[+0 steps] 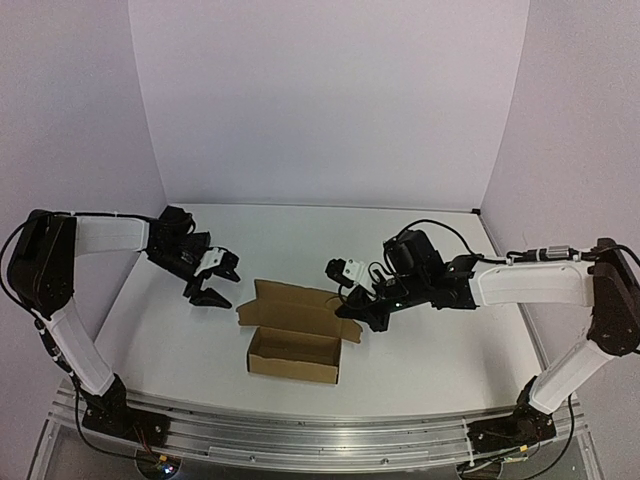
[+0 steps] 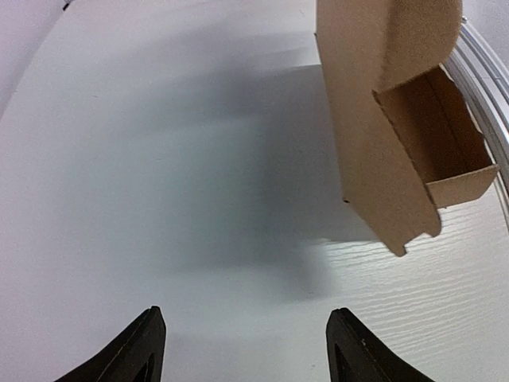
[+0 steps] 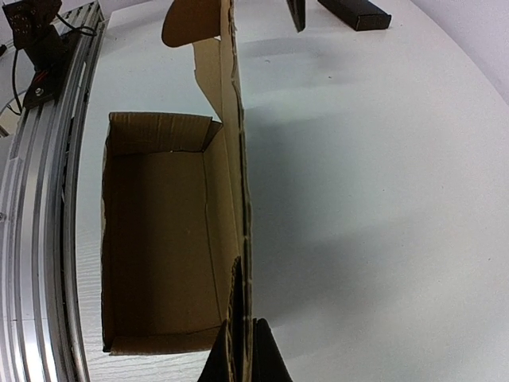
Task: Fold the paper box
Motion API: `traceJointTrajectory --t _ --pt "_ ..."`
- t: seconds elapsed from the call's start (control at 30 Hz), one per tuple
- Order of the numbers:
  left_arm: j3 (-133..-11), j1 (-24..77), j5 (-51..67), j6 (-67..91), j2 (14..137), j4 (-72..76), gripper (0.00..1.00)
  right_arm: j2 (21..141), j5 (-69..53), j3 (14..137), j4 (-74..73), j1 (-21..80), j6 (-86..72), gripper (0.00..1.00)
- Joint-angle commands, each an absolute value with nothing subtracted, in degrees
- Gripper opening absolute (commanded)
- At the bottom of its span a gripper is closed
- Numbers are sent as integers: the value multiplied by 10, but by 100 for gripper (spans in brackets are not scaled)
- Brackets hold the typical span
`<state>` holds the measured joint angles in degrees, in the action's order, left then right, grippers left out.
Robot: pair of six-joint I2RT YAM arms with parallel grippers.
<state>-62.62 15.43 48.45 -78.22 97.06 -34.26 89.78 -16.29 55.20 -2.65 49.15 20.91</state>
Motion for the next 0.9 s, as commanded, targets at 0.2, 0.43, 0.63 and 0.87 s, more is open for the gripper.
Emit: traceJointTrajectory --t 0.2,0.43,0.63,0.87 --pt "-628 229 542 -773 954 -383 66 899 -161 571 -17 490 193 0" --pt "-648 244 551 -800 965 -421 49 903 -159 575 -14 490 193 0" --pt "-668 254 581 -835 969 -491 65 908 -139 574 -12 490 177 0" --pt "-636 282 559 -724 962 -374 65 912 -143 579 0 490 168 0"
